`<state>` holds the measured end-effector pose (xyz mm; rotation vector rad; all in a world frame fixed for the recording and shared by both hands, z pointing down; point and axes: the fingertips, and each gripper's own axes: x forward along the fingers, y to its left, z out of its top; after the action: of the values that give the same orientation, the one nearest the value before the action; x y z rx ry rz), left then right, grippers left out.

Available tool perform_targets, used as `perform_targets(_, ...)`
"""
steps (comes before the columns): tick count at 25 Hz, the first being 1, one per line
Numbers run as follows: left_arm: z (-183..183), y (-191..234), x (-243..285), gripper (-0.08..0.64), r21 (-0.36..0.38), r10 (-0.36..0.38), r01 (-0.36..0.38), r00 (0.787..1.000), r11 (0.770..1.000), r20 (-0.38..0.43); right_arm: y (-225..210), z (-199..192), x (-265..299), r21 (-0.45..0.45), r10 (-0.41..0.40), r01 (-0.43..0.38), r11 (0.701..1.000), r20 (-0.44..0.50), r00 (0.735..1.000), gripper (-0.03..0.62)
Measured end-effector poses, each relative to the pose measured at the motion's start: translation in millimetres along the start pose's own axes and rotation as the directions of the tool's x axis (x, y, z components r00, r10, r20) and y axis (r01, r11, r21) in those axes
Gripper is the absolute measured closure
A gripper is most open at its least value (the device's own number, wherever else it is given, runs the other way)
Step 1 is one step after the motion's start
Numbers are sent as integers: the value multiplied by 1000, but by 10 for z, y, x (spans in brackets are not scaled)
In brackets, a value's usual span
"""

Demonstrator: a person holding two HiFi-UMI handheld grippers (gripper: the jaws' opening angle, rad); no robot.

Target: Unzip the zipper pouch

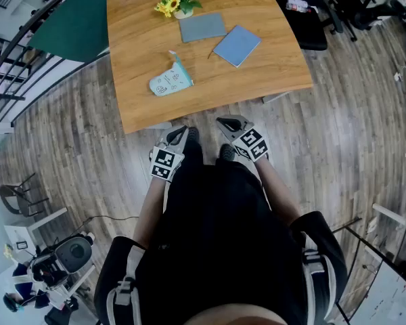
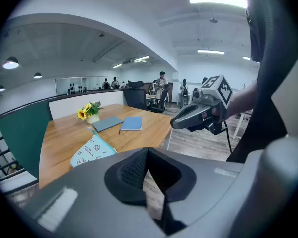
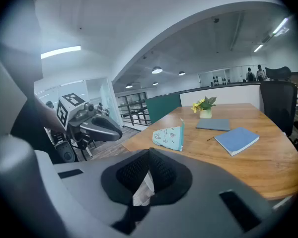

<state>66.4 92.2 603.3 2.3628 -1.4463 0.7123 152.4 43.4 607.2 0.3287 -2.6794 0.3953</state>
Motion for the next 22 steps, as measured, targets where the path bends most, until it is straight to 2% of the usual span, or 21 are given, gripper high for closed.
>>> perform_targets(4, 14, -54, 62, 563, 13, 2, -2, 1000, 1000, 8, 18, -36, -32, 14, 20, -20, 1000, 24, 1000, 591)
perform_targets(8, -45, -105, 41, 562, 2, 8, -8, 1000, 1000, 3, 72, -80, -76, -3, 27, -27, 1000, 10, 1000, 591)
perform_targets(22, 106, 196, 186, 561, 1, -8, 8, 1000, 1000, 24, -149, 65, 44, 10, -24, 24, 1000, -17, 1000, 589)
